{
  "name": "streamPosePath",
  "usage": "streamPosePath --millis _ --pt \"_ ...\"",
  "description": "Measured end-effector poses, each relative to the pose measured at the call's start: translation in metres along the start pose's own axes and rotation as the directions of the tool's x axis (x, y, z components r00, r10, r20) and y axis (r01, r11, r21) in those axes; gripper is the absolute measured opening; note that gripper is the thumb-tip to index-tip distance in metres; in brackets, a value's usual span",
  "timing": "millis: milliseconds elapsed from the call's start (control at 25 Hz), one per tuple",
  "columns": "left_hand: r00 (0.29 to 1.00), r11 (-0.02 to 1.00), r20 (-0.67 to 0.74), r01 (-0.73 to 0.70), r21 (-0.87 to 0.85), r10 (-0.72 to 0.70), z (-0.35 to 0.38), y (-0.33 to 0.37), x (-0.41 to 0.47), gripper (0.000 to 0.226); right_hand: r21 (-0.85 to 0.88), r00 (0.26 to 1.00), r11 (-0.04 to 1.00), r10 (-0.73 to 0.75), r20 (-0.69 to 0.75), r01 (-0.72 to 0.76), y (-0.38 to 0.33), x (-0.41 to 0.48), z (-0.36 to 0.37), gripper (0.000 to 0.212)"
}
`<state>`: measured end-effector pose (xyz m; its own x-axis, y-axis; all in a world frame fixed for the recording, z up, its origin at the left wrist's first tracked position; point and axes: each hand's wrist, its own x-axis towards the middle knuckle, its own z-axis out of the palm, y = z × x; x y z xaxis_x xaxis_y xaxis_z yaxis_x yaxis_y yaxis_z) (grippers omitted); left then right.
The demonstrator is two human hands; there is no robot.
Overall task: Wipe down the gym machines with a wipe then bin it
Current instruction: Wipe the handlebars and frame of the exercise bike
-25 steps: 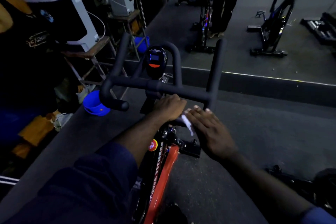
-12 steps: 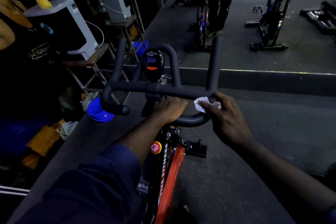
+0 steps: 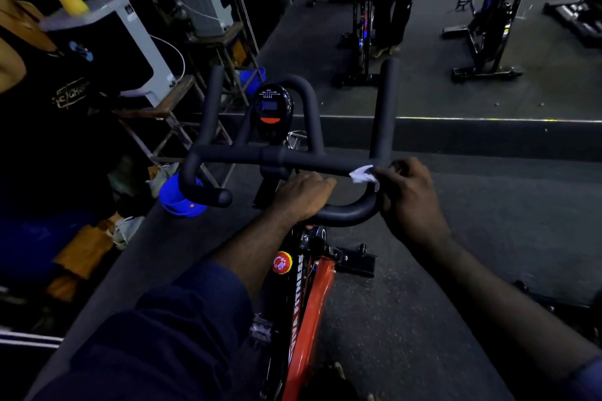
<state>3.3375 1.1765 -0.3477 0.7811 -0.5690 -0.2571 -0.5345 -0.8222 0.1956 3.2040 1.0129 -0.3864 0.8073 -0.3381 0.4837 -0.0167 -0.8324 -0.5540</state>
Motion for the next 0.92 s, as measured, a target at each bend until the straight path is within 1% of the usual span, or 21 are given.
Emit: streamPosePath --millis 40,120,160,200,240,280,320,360,400,440,480,520,560,600,640,680,760,800,880,920 --pt "1.000 1.000 -0.003 -0.001 0.013 0.001 -0.001 0.000 -0.001 0.028 0.050 0.998 0.997 0.054 -0.032 -0.053 -0.005 -0.012 0.007 0.038" --pt "1.000 0.999 -0.009 -0.009 0.040 0.009 0.000 -0.001 -0.002 0.028 0.177 0.999 0.984 0.019 -0.028 -0.014 -0.024 -0.052 0.021 0.039" --pt "1.000 0.998 -0.015 -0.022 0.061 0.022 0.002 -0.002 -0.002 0.029 0.238 0.999 0.971 -0.001 -0.047 0.012 -0.031 -0.068 0.022 0.035" --pt "0.999 0.998 -0.022 -0.023 0.064 0.025 0.002 -0.002 -0.001 0.032 0.301 0.993 0.953 0.041 -0.109 -0.007 -0.028 -0.074 0.025 0.028" --pt "1.000 0.999 -0.023 -0.008 0.039 0.009 0.001 0.000 -0.001 0.035 0.377 0.965 0.920 0.188 -0.185 -0.107 -0.023 -0.068 0.027 0.022" --pt "0.999 1.000 -0.019 0.025 -0.006 -0.025 0.000 0.001 -0.001 0.038 0.504 0.874 0.824 0.423 -0.241 -0.260 -0.014 -0.053 0.030 0.020" --pt "0.998 0.997 -0.032 0.054 -0.046 -0.056 0.000 0.001 0.000 0.040 0.667 0.737 0.641 0.646 -0.200 -0.380 -0.006 -0.034 0.032 0.018" --pt "0.996 0.994 -0.039 0.078 -0.079 -0.081 0.000 0.002 0.000 0.042 0.838 0.624 0.370 0.780 -0.047 -0.400 -0.002 -0.019 0.035 0.016" --pt "0.995 0.992 -0.041 0.085 -0.098 -0.089 0.000 0.002 -0.001 0.043 0.921 0.571 0.107 0.809 0.139 -0.375 -0.005 -0.012 0.037 0.016" --pt "0.995 0.990 -0.040 0.088 -0.112 -0.093 0.000 0.003 -0.001 0.045 0.929 0.562 -0.099 0.772 0.298 -0.357 -0.012 -0.014 0.039 0.018" --pt "0.994 0.990 -0.051 0.085 -0.113 -0.092 0.000 0.002 0.000 0.046 0.896 0.554 -0.248 0.716 0.425 -0.368 -0.020 -0.022 0.041 0.021" --pt "0.995 0.991 -0.058 0.079 -0.112 -0.086 0.001 0.000 0.001 0.046 0.841 0.559 -0.376 0.629 0.541 -0.390 -0.030 -0.031 0.038 0.027" --pt "0.996 0.993 -0.054 0.065 -0.098 -0.070 0.002 -0.001 0.002 0.045 0.777 0.557 -0.475 0.543 0.628 -0.413 -0.038 -0.039 0.033 0.032" --pt "0.998 0.996 -0.040 0.054 -0.078 -0.057 0.003 -0.001 0.003 0.043 0.715 0.546 -0.549 0.471 0.692 -0.433 -0.036 -0.041 0.030 0.034" --pt "0.998 0.997 -0.032 0.044 -0.057 -0.046 0.003 -0.001 0.003 0.040 0.675 0.549 -0.596 0.419 0.723 -0.434 -0.030 -0.037 0.028 0.034" --pt "0.998 0.997 -0.025 0.052 -0.062 -0.053 0.004 0.000 0.003 0.040 0.661 0.546 -0.625 0.411 0.730 -0.414 -0.022 -0.027 0.027 0.038" --pt "0.996 0.991 -0.025 0.081 -0.104 -0.084 0.002 0.000 0.001 0.044 0.666 0.505 -0.656 0.466 0.727 -0.354 -0.014 -0.008 0.028 0.053" --pt "0.996 0.993 -0.027 0.078 -0.089 -0.081 0.002 0.000 0.001 0.046 0.664 0.497 -0.674 0.475 0.726 -0.326 -0.016 -0.008 0.030 0.053" --pt "0.998 0.997 0.009 0.060 -0.051 -0.059 0.003 0.000 0.002 0.048 0.616 0.512 -0.711 0.410 0.755 -0.339 -0.028 -0.028 0.036 0.050" --pt "0.998 0.996 0.022 0.060 -0.060 -0.059 0.002 0.001 0.001 0.048 0.602 0.522 -0.697 0.372 0.768 -0.389 -0.037 -0.038 0.033 0.050"
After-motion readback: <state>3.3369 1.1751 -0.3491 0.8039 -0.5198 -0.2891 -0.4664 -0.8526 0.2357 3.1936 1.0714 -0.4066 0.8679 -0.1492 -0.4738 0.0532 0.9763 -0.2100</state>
